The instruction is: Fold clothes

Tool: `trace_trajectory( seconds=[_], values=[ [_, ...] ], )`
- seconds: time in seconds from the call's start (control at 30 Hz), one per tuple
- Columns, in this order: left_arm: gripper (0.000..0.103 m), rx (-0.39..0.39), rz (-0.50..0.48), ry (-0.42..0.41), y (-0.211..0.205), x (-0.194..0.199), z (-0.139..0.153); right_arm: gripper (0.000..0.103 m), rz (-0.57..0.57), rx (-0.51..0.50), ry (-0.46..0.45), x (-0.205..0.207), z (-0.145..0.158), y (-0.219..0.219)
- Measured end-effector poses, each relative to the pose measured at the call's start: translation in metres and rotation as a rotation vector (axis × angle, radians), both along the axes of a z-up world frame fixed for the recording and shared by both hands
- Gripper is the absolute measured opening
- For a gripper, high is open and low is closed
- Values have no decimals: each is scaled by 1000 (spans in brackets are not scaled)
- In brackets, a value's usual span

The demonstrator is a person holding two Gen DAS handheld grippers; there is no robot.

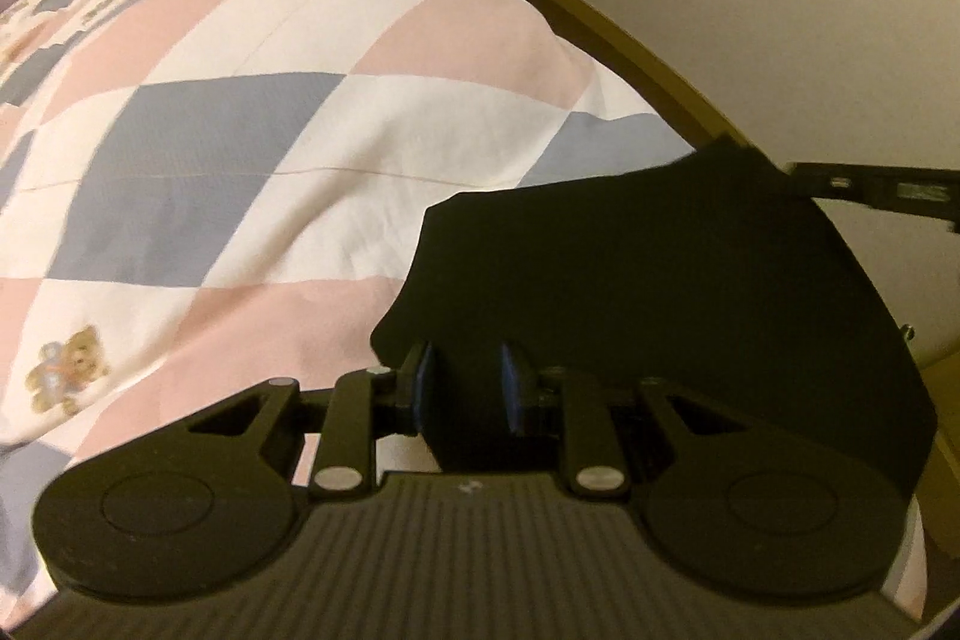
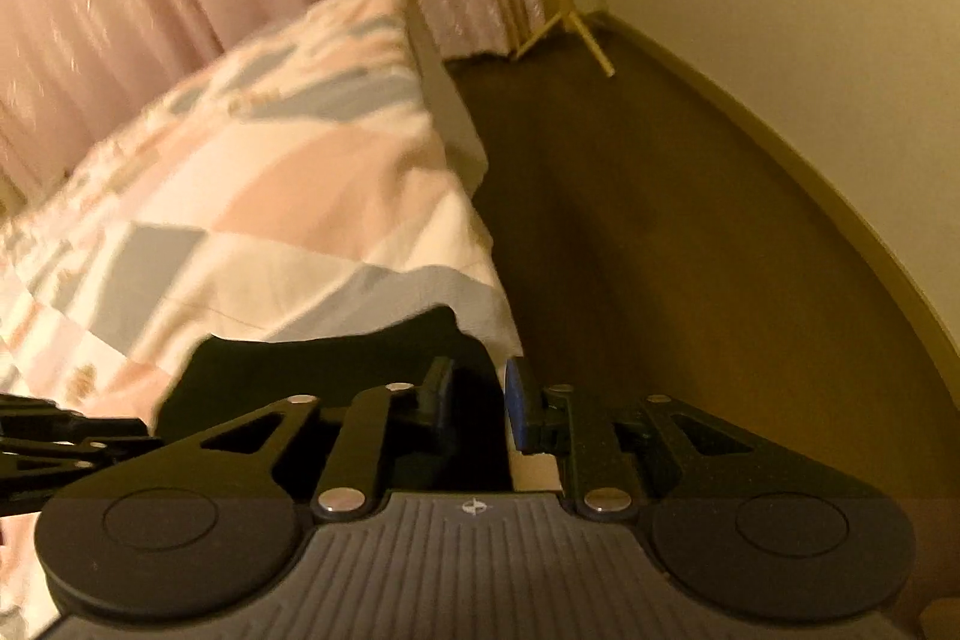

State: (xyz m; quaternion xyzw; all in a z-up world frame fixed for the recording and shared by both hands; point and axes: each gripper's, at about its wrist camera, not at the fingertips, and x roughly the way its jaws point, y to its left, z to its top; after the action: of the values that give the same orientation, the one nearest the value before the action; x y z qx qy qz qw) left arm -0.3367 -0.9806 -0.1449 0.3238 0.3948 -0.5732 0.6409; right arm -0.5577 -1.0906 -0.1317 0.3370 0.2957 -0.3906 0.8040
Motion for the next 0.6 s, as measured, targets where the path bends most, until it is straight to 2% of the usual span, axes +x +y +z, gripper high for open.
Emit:
trace_trajectory(
  seconds=[0.1, 0.23, 0.33, 0.4, 0.53, 0.6],
  values=[
    [25, 19, 10, 10, 12, -4, 15, 23, -55, 18, -54, -35, 23, 29],
    [30, 44, 13, 76, 42, -16, 34, 24, -80, 42, 10, -65, 34, 82],
    [30, 55, -11, 141, 70, -28, 34, 24, -75, 79, 72, -68, 22, 108],
    [30, 71, -43, 158, 83, -42, 23, 24, -60, 90, 121, -63, 8, 113],
    [30, 92, -107, 97, 102, -64, -7, 23, -50, 133, 188, -53, -22, 109],
    [31, 90, -126, 71, 102, -68, -13, 23, -39, 145, 207, -50, -32, 110]
  ],
)
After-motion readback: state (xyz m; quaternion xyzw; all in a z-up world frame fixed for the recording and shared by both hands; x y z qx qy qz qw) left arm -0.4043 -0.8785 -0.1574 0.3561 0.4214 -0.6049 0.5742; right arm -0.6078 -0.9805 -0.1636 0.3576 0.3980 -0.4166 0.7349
